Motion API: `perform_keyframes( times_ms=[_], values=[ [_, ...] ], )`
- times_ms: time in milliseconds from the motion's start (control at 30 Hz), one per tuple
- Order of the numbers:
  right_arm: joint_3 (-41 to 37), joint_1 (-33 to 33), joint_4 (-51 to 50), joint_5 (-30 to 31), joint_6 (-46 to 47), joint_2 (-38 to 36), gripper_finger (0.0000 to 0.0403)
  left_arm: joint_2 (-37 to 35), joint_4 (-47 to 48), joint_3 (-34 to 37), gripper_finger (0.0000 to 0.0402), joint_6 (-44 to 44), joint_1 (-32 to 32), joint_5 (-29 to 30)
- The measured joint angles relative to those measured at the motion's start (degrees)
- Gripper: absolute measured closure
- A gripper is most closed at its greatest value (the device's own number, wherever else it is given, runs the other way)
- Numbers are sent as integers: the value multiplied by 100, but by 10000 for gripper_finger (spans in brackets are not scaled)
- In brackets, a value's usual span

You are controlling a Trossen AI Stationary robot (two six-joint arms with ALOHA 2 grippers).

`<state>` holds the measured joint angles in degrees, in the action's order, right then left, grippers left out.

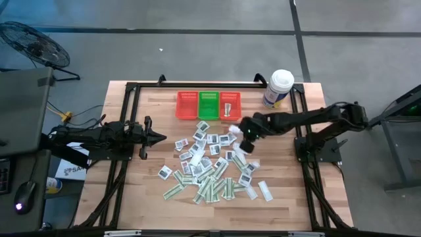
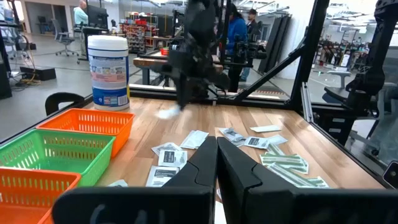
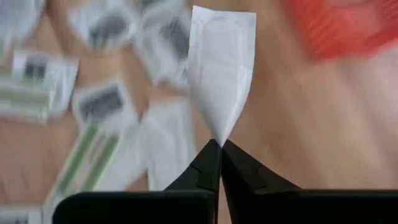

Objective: Pick & Place First Aid Supplies
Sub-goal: Put the bandage pack into the right orange bin

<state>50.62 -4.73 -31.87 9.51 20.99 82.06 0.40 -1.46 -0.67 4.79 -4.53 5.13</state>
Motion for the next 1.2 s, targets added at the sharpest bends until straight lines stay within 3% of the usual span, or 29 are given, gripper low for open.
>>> perform_keyframes(
  times_ms=[200, 300, 767, 900, 1200],
  values=[
    [814, -673, -85, 626, 0, 107, 400, 0, -1, 0, 400, 0, -1, 0],
    [1067, -1047, -226, 652, 2, 316, 397, 1, -1, 0, 400, -1, 0, 0],
    [1282, -1870, 357, -719, 307, 1694, 387, -1, 0, 0, 400, -1, 0, 0],
    [1282, -1878, 422, -701, 321, 1709, 356, -1, -1, 0, 400, 0, 1, 0],
    [1285, -1878, 431, -548, 362, 1708, 243, 0, -1, 0, 400, -1, -1, 0]
  ],
)
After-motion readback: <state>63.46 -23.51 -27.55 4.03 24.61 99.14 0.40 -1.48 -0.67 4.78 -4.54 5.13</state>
